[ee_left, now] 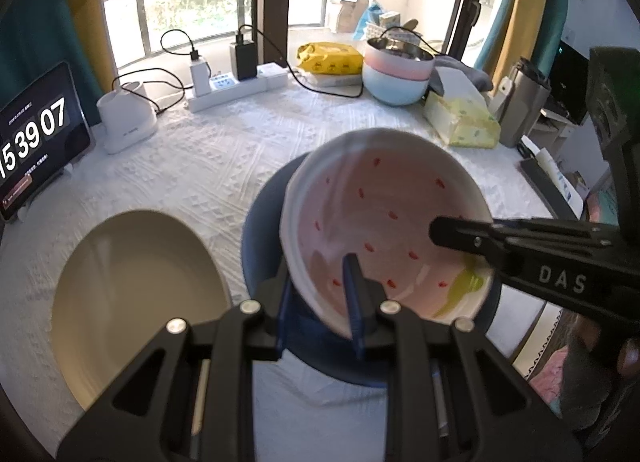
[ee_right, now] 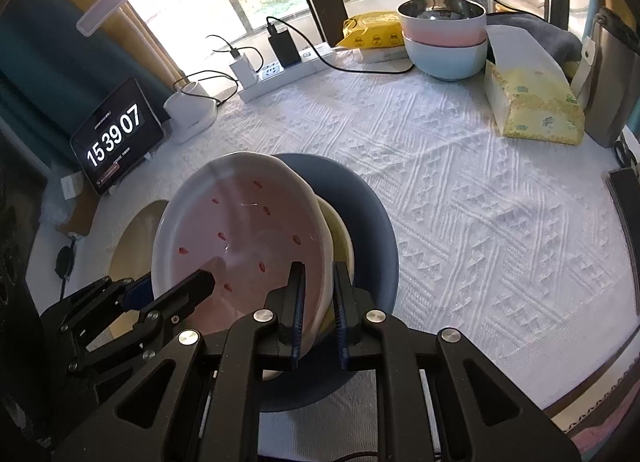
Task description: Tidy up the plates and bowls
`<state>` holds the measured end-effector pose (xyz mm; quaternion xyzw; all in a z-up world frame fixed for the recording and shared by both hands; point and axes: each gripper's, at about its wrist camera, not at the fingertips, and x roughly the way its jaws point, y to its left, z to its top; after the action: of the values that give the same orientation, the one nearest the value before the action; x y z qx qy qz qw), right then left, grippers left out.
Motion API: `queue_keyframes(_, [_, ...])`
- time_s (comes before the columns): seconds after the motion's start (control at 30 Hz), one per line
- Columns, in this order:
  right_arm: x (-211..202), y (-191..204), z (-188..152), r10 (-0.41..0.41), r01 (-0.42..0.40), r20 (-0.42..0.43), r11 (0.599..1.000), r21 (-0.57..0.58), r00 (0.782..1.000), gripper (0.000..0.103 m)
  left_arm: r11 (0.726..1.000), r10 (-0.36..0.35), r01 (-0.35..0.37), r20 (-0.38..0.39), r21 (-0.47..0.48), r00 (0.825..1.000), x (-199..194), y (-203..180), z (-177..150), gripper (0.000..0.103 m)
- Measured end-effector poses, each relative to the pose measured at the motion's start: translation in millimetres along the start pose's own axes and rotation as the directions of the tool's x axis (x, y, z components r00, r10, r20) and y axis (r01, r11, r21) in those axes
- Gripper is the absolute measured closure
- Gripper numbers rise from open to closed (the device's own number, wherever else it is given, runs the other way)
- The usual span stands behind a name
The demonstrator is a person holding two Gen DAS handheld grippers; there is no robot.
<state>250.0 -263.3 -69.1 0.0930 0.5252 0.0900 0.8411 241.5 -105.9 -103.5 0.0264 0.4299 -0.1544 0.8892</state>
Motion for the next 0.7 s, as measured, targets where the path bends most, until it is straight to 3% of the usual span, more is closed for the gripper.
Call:
queue_keyframes(0.47, [-1.0, 4.7, 2.0, 0.004, -0.005, -0.028, 0.999, -0.041, 1.0, 0.076, 1.0, 0.002, -0.002, 0.019, -0.013, 1.0, -6.6, 7.6, 2.8, 0.077])
queue_keyframes(0.53, [-2.1, 9.8, 1.3, -0.026, 0.024, -0.027, 0.997, -0.08, 0.999, 0.074, 1.0, -0.01, 0.01, 0.026, -0.01, 1.0, -8.9, 7.0, 2.6, 0.077])
queue_keyframes(0.6, [-6.9, 17.0, -0.6, -0.098, 0.099, 0.014, 0.986, -0.137, 0.995, 0.064, 1.0, -0.013, 0.013, 0.029, -0.005, 1.0, -10.2, 5.5, 2.2, 0.077])
queue_keyframes(0.7, [-11.4, 21.6, -2.4, -0.151, 0.157, 0.051, 0.969, -0.19, 0.987, 0.062, 1.0, -0.013, 0.013, 0.031, -0.009, 0.999, -11.7, 6.4, 0.8, 0.077])
